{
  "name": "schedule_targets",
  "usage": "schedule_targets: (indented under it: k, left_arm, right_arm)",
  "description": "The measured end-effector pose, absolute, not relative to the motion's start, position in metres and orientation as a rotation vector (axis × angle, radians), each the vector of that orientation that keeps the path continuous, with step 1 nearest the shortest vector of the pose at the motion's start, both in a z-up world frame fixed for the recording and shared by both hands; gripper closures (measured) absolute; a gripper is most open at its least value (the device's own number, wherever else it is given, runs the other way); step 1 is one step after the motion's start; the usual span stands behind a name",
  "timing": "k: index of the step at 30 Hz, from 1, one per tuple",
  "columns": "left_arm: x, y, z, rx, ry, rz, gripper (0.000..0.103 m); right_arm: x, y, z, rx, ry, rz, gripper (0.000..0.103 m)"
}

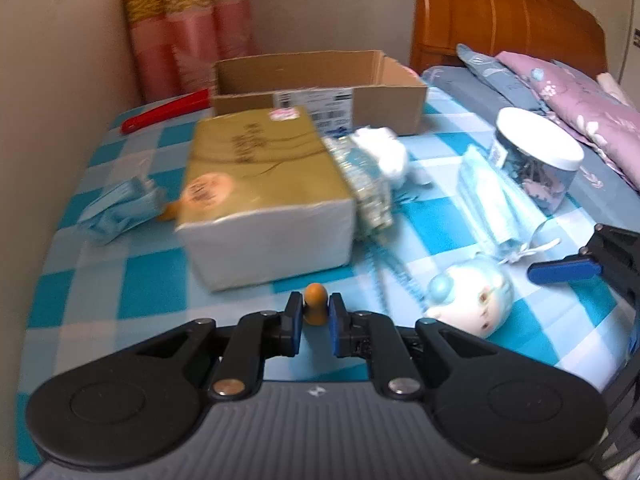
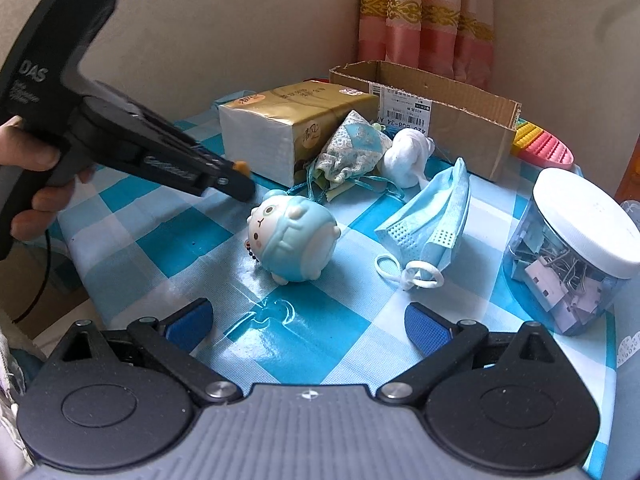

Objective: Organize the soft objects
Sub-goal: 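Carry the doll and orange peg into the cardboard box and release them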

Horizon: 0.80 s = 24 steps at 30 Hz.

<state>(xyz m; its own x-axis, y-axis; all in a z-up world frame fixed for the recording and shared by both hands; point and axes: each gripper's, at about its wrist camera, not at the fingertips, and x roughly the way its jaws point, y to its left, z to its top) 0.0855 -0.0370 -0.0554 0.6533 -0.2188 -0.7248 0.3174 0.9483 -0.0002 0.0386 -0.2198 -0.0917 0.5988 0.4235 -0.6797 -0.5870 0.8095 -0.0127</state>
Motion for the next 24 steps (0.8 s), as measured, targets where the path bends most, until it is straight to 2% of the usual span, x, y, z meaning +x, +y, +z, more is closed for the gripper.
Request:
schedule_targets:
  k: [15,18,20,24]
  left_arm:
    - [0.072,-0.004,-0.055,0.076,0.810,-0.246,0.091]
    - [0.072,-0.002,-0.055,0.070,0.806,-0.249,0.091]
    - [0.072,-0.001,-0.056,0.065,0.808,-0.250,0.091]
    - [0.072,0.000,-0.056,0.062,0.807,-0.253,0.091]
  right_arm:
    - [0.050,-0.182,-0.089,-0.292,0.695,0.640,0.001]
    - [0.054,-0.179,-0.085,-0.290,0.693,0.639,0.007]
    - [0.058,-0.178,-0.083,-0.286,0.698,0.631,0.016]
    - [0.062,-0.177,-0.082,-0.281,0.710,0.602,0.026]
